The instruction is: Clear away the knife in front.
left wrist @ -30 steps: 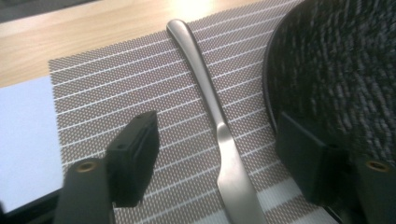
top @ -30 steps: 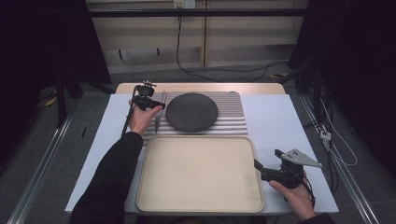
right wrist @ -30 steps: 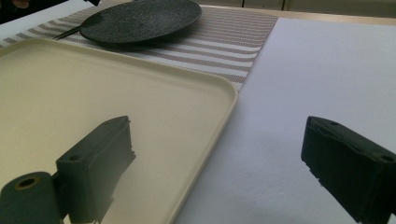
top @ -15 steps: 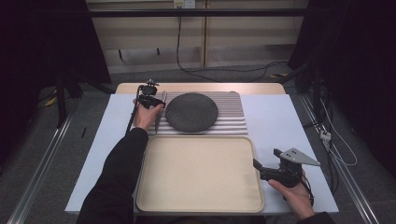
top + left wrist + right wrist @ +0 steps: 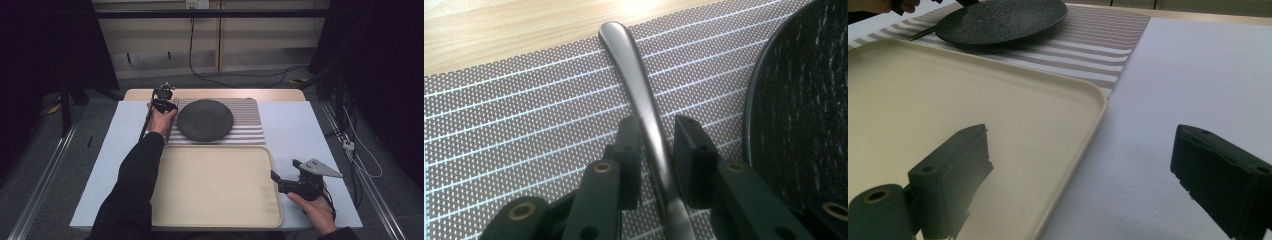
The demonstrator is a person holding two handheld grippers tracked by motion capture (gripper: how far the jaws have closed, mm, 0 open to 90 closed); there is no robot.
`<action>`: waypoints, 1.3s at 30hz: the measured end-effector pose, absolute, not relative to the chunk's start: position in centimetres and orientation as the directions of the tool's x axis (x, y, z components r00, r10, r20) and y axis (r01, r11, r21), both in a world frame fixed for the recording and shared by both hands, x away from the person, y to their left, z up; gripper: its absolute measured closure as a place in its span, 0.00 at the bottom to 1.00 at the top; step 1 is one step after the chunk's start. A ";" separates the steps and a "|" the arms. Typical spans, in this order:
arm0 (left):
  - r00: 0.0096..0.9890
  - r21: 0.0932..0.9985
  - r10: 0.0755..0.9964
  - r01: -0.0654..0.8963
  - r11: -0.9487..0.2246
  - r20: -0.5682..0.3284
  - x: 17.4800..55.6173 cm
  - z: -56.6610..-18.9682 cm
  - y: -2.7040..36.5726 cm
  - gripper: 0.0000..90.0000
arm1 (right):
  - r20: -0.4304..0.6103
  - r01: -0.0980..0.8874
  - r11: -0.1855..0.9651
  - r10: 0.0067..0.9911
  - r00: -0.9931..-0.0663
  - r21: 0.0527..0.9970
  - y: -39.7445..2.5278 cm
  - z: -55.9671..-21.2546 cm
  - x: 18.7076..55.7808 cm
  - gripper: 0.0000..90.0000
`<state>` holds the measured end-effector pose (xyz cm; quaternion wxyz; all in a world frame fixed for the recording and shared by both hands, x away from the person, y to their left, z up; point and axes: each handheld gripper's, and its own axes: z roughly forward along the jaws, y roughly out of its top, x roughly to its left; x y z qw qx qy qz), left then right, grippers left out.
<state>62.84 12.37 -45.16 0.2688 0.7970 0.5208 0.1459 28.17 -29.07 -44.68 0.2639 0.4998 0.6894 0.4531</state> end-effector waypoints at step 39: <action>0.458 0.516 0.888 0.772 -0.371 -0.046 62.1 -43.7 12.5 0.89 | 0.081 0.451 0.097 0.930 -0.360 0.887 -29.0 -44.7 28.1 0.10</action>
